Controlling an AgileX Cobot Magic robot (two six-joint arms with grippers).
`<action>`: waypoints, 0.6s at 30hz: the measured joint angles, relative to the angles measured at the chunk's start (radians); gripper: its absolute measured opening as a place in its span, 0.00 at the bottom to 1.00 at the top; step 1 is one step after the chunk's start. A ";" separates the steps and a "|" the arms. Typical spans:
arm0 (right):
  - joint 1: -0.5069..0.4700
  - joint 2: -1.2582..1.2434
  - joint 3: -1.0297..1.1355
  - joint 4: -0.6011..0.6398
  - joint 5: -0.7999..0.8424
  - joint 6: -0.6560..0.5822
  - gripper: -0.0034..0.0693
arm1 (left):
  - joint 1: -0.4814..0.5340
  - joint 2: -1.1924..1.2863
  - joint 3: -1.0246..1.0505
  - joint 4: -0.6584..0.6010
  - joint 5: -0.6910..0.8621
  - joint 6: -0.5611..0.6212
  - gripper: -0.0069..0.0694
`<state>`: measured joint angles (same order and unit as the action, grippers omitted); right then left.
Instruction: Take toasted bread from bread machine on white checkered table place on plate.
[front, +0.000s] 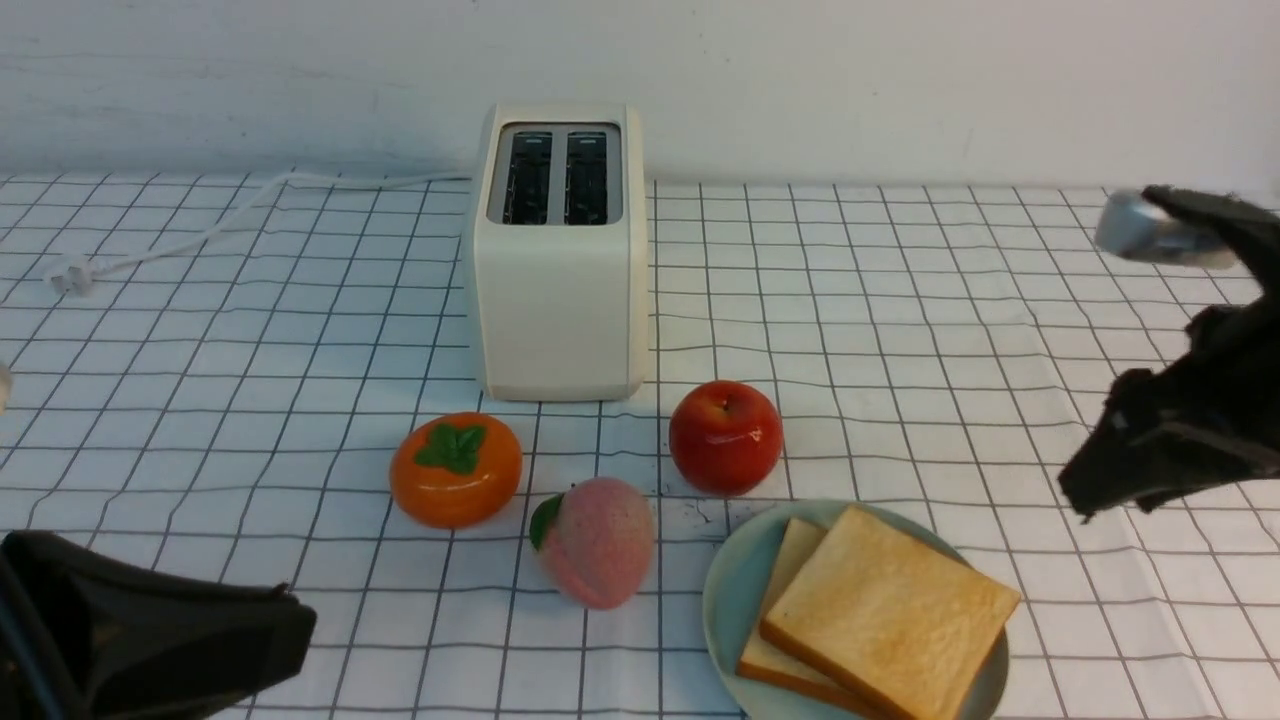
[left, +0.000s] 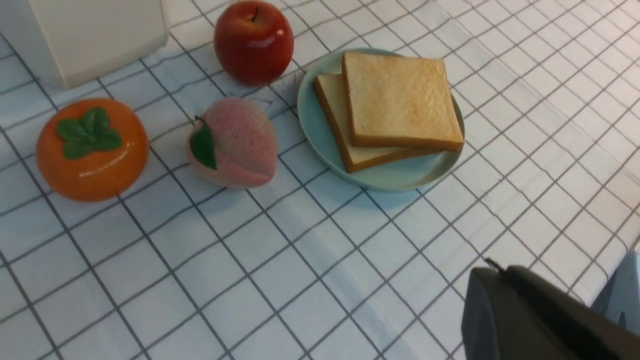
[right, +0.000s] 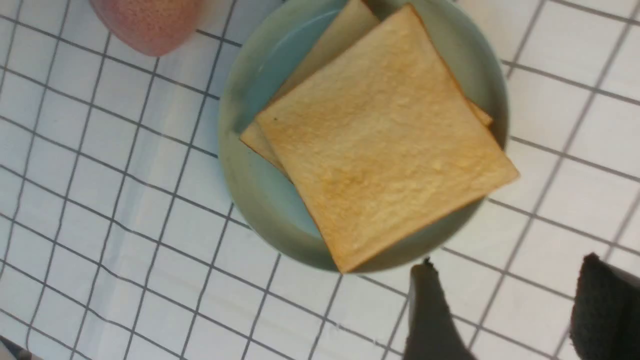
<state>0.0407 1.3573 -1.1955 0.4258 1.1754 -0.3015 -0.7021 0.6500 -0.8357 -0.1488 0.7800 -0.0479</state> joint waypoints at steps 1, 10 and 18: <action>0.000 -0.008 -0.001 -0.005 0.008 0.007 0.52 | 0.000 -0.001 0.000 0.001 -0.008 0.000 0.07; 0.000 -0.505 0.106 -0.078 0.069 0.056 0.03 | 0.000 -0.276 0.101 0.217 -0.122 -0.186 0.07; 0.000 -1.027 0.389 -0.137 0.013 0.218 0.04 | 0.000 -0.552 0.388 0.350 -0.274 -0.316 0.07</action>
<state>0.0407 0.3301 -0.8067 0.2885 1.1887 -0.0833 -0.7021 0.0976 -0.4479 0.2010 0.5056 -0.3636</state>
